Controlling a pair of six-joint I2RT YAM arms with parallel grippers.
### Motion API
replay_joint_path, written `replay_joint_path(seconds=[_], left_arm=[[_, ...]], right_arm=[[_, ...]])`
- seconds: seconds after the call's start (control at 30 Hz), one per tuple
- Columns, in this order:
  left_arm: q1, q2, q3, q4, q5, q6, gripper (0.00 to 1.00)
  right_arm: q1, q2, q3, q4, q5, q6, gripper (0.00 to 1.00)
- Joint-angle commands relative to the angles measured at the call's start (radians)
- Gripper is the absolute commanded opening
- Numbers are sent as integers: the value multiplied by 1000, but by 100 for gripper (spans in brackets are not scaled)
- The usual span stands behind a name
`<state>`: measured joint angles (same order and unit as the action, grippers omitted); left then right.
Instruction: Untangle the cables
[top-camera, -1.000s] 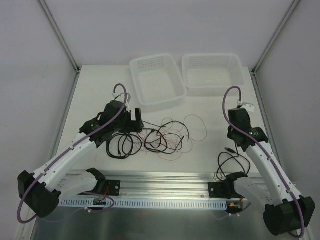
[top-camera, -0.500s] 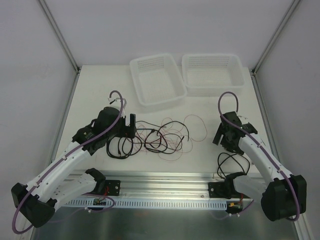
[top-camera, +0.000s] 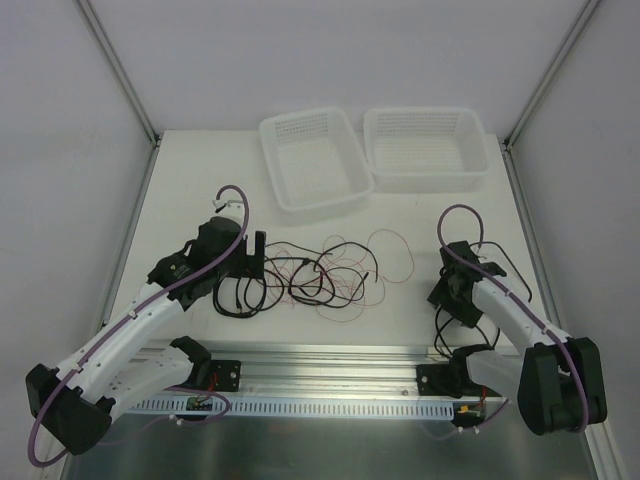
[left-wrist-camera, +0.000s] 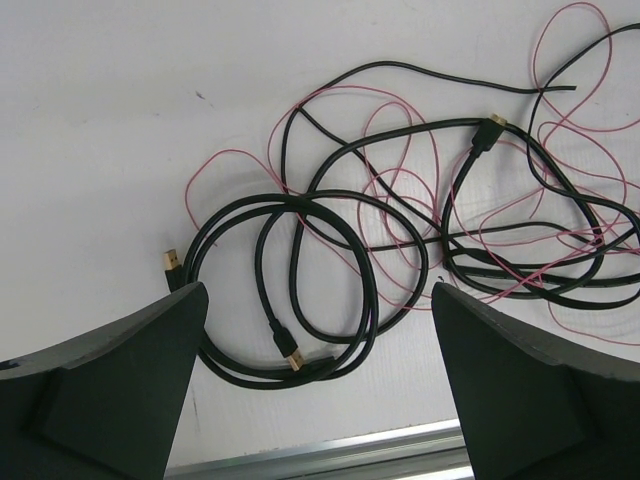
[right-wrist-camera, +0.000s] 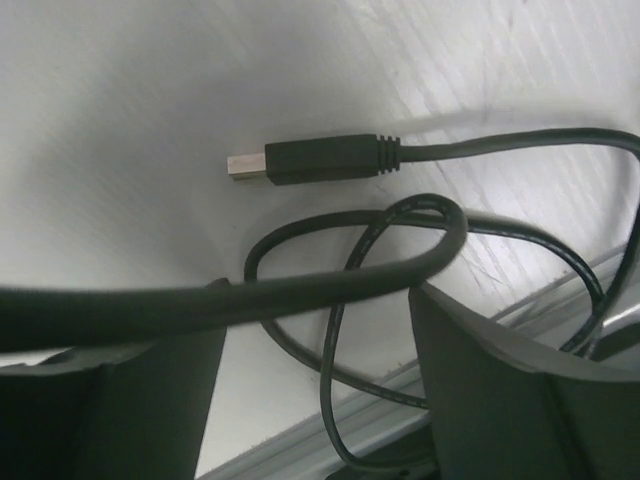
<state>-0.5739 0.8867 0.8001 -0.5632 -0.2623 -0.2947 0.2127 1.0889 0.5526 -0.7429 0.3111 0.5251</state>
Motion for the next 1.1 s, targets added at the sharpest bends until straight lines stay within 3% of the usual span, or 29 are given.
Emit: replay_joint_path(seconds=[0.0,0.23,0.5,0.73,1.07], left_arm=[[11,6,-7,-12,-43,12,95],[14,18,-7,-17,-43,9,95],[16,23,-12,-18,-48,8,95],[16,31,-10,-18,-46,8,96],[17,43,-10,-21,-54,11,95]], right_arm=[[-7,28,-20,86,-20,42,72],[-7,77,-63,160,-46,46,48],[-7,92,-86,201,-55,50,2],[-6,30,48,100,-14,-37,1],[-4,-78,432,-71,23,-256,1]])
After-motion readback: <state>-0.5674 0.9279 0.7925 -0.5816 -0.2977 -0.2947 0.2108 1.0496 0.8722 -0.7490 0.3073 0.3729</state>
